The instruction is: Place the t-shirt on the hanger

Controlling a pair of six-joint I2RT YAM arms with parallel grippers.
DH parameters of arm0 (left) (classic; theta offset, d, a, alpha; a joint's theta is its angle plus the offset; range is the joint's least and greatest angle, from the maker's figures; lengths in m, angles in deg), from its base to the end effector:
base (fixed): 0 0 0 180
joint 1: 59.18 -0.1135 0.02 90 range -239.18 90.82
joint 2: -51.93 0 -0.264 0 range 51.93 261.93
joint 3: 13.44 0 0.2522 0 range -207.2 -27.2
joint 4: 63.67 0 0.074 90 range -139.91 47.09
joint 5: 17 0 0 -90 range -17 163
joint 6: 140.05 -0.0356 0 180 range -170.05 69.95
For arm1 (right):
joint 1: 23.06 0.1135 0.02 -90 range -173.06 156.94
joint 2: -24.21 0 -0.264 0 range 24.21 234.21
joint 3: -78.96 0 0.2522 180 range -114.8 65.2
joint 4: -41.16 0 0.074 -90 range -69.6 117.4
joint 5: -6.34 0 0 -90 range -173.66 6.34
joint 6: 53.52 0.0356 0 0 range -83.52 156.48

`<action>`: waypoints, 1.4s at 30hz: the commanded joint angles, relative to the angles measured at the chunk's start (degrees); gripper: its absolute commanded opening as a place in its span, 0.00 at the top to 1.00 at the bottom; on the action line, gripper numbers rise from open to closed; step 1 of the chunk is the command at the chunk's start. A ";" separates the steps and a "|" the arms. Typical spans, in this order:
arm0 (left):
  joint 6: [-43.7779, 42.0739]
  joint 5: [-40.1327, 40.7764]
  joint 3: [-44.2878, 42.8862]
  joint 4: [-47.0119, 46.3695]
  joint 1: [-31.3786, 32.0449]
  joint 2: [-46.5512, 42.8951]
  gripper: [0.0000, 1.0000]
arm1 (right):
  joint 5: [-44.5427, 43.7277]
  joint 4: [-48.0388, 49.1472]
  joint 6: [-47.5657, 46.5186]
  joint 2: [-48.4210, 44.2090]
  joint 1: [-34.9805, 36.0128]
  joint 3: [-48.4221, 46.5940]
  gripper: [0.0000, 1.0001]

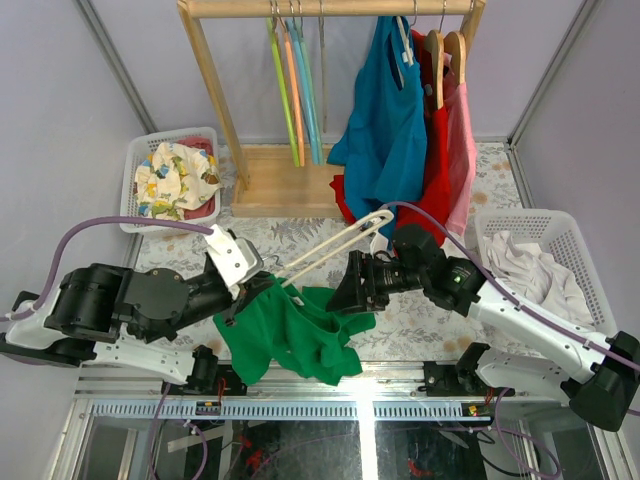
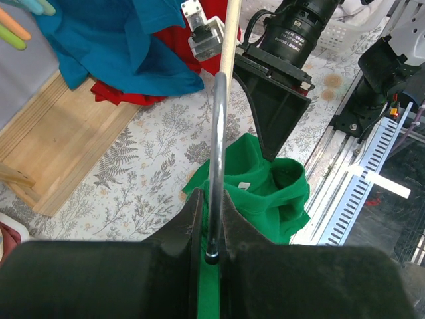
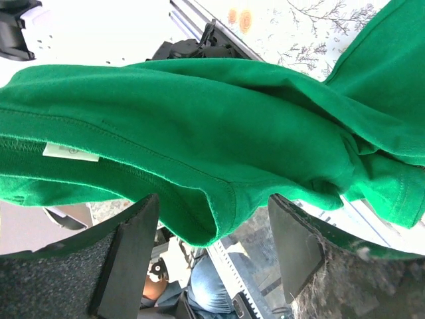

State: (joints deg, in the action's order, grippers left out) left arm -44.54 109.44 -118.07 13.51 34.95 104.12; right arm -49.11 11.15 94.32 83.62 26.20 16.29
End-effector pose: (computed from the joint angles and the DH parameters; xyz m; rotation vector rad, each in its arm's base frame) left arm 0.0135 -0.1064 0.4790 1.0453 1.6465 -0.5282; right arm 0.1346 0.1872 0.3086 -0.2802 2.4397 1.6403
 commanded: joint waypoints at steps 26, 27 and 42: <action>-1.10 1.61 -3.04 -5.56 0.24 3.95 1.00 | -3.84 3.22 7.08 -4.90 6.74 7.85 0.54; -1.04 1.54 -2.94 -5.57 0.24 4.02 1.00 | -4.52 3.35 7.17 -4.97 6.80 7.79 0.62; 0.51 -1.87 -1.51 -3.66 0.25 4.15 1.00 | -33.95 -20.00 -6.34 -7.87 6.67 -10.90 1.00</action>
State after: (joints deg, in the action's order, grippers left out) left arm -44.75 108.61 -119.31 12.72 34.95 108.31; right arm -72.41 -1.68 93.62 75.67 32.56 12.38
